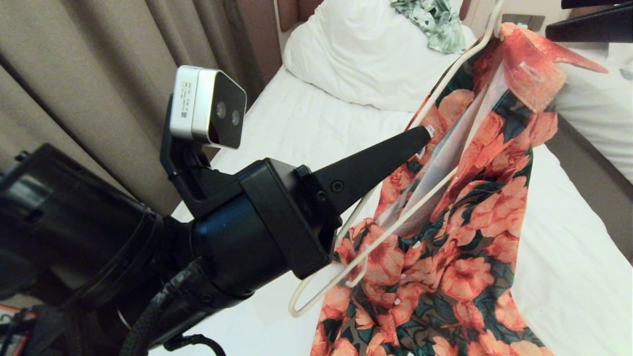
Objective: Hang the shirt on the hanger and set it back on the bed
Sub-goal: Hook the other side of the shirt onto the hanger
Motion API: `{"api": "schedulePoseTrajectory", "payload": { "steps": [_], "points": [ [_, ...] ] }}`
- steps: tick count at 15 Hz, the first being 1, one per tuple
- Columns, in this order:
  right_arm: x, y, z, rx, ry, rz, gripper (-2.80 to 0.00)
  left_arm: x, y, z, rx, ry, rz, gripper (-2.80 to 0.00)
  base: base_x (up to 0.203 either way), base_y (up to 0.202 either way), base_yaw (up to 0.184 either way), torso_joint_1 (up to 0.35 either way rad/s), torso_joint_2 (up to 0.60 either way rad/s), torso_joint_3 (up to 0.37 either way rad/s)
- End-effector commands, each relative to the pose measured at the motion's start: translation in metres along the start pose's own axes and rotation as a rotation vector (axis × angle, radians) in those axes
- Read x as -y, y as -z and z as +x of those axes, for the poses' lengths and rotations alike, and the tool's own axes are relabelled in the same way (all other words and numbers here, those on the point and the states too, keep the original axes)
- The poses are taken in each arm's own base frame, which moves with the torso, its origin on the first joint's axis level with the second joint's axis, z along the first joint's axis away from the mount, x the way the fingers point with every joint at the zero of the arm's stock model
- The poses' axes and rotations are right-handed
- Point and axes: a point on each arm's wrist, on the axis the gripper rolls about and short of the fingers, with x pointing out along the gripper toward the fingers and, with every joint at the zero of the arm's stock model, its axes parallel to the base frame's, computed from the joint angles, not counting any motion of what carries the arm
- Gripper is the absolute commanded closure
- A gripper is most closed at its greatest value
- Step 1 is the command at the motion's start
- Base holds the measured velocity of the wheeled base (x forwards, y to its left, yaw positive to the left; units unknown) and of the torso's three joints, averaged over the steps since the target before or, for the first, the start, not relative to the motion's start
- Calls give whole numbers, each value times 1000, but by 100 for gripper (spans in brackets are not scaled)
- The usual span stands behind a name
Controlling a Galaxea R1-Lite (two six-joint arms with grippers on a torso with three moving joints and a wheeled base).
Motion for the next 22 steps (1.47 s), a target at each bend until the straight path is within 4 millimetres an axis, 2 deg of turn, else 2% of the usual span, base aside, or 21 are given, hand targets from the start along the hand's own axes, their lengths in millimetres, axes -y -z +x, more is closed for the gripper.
{"api": "schedulePoseTrajectory", "payload": {
  "steps": [1, 5, 12, 16, 19, 22],
  "points": [
    [5, 8, 16, -31, -20, 7, -280, 1, -1, 0, 7, 7, -1, 0, 0, 0, 0, 0, 0, 0],
    [2, 8, 13, -24, -61, 14, -280, 0, 0, 0, 5, 5, -2, 0, 0, 0, 0, 0, 0, 0],
    [6, 17, 39, -46, -104, 18, -280, 1, 5, -1, -19, 10, -15, 0, 0, 0, 0, 0, 0, 0],
    [-8, 17, 29, -87, -175, 40, -280, 7, 11, -1, -39, 30, -29, 0, 0, 0, 0, 0, 0, 0],
    [-9, 17, 24, -88, -173, 28, -280, 17, 18, -3, -66, 62, -50, 0, 0, 0, 0, 0, 0, 0],
    [-12, 16, 20, -93, -187, 30, -280, 18, 21, -3, -77, 65, -56, 0, 0, 0, 0, 0, 0, 0]
  ]
}}
